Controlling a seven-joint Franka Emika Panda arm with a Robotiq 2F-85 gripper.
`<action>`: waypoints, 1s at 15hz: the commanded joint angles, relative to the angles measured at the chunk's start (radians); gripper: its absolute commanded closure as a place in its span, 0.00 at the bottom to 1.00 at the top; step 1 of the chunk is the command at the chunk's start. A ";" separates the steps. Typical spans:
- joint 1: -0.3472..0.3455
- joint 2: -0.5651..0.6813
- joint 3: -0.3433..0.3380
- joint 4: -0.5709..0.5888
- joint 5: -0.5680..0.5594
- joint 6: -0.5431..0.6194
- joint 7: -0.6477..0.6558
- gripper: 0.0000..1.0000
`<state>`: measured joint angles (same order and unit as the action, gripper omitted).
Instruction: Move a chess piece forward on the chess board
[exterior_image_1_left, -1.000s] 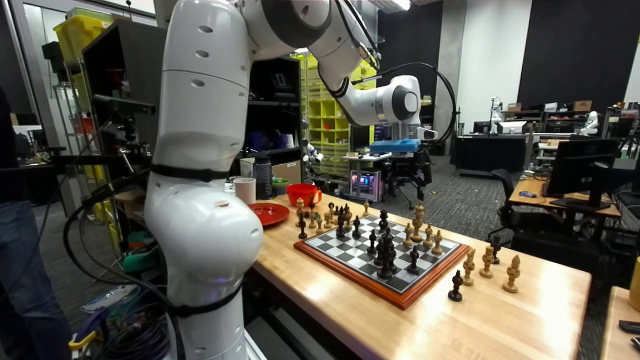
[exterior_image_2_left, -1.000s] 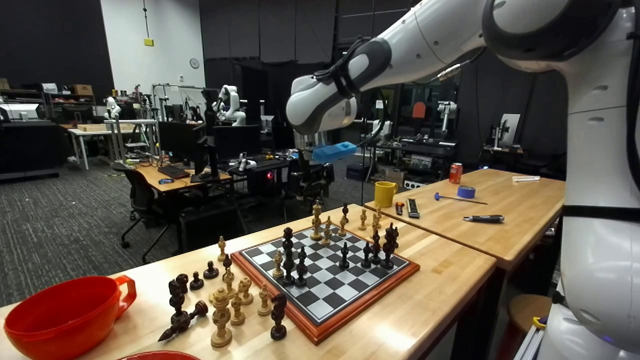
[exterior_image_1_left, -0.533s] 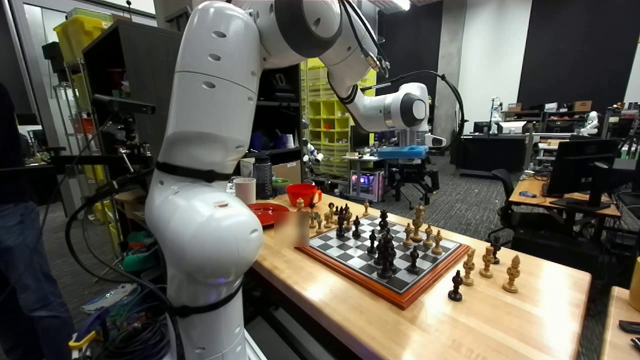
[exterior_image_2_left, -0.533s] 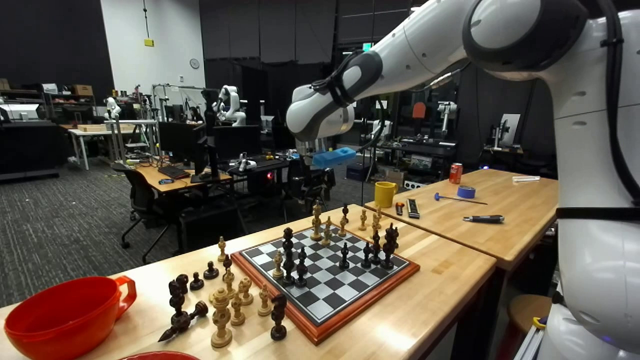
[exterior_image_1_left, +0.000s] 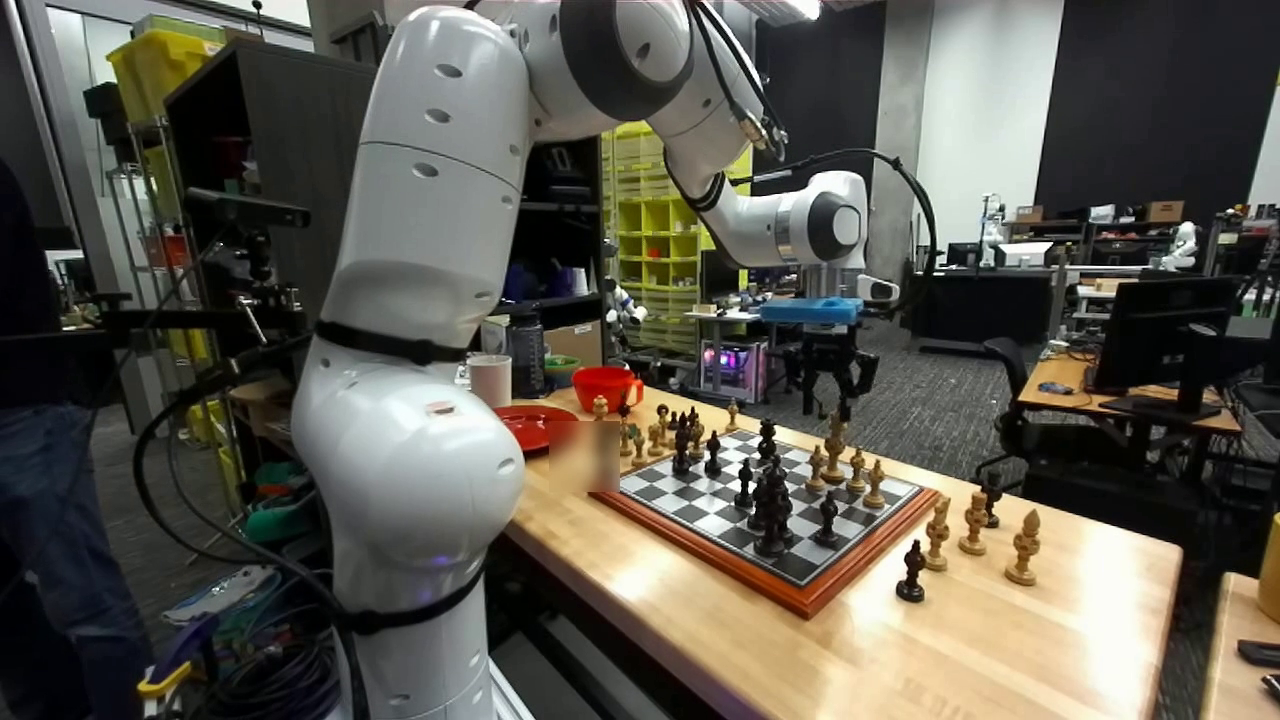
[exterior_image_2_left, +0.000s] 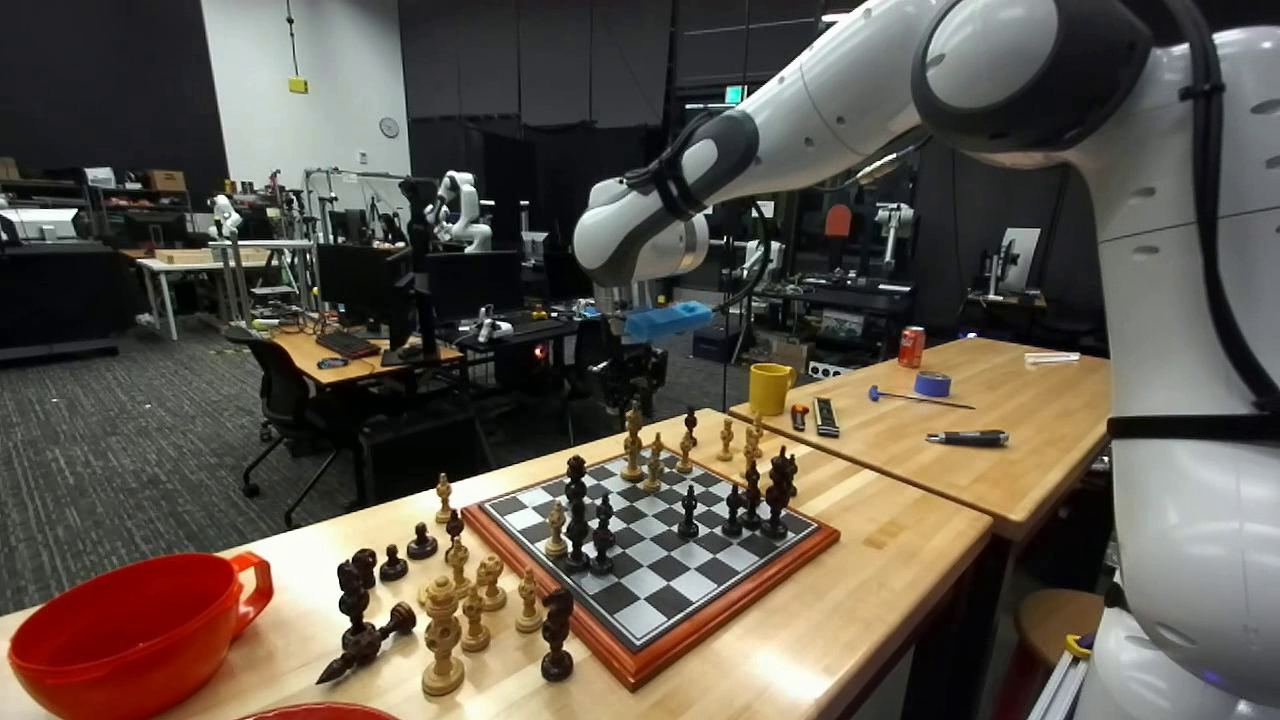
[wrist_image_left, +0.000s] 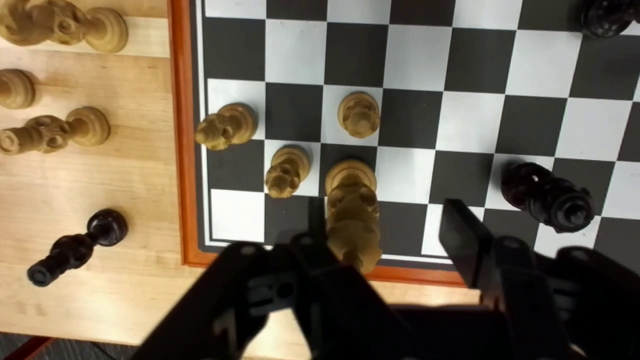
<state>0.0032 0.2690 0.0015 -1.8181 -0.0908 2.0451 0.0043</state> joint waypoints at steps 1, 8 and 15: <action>0.003 0.004 0.006 0.016 0.017 -0.022 -0.022 0.71; 0.014 0.001 0.005 0.024 -0.006 -0.025 -0.007 1.00; 0.014 -0.006 0.006 0.026 -0.007 -0.026 -0.014 0.68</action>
<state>0.0116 0.2723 0.0074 -1.8028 -0.0910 2.0397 0.0031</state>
